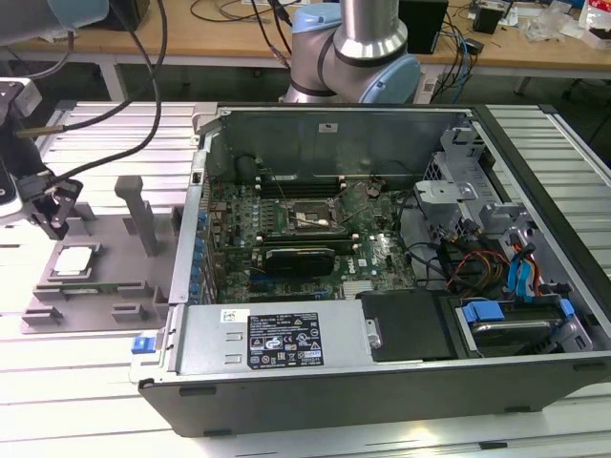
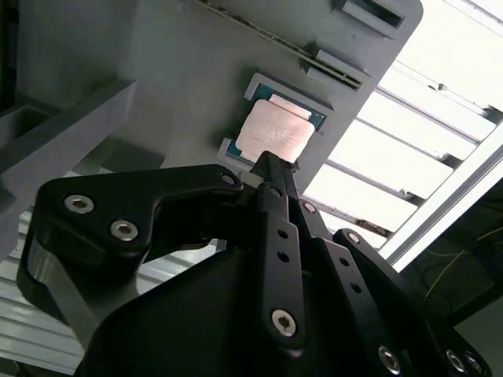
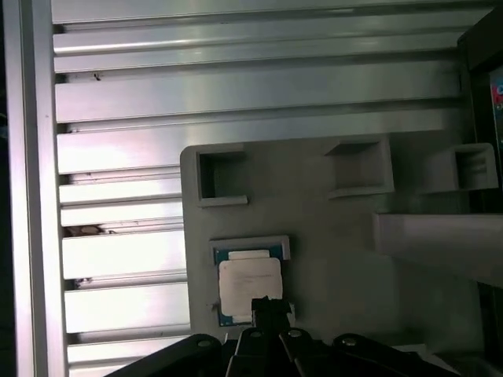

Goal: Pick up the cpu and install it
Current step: 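Pick up the cpu and move it towards the insertion slot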

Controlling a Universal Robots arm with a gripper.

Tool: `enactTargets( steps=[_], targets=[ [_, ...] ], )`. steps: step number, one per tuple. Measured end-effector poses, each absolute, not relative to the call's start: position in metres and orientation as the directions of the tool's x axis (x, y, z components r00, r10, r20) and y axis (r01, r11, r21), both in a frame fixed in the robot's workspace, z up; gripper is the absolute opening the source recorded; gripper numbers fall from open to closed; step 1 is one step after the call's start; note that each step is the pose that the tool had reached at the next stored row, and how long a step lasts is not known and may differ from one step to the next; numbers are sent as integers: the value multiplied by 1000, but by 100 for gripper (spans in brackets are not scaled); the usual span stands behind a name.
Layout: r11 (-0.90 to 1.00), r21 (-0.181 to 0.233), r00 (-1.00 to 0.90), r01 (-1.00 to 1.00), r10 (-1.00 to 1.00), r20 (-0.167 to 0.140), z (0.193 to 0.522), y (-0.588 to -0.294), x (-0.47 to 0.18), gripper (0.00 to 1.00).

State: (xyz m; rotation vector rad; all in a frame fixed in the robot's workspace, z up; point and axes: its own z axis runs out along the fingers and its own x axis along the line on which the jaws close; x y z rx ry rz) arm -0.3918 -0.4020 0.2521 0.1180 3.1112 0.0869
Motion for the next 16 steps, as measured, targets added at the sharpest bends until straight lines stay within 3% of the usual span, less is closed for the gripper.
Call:
enactTargets(
  steps=[9,12,15,16],
  targets=[
    [996,57,-997,75,76,-25,239,-402,-395,11],
    [996,57,-997,75,76,-25,239,-402,-395,42],
    [996,57,-997,75,76,-25,239,-402,-395,60],
    [996,57,-997,75,76,-25,239,-402,-395,60]
  ],
)
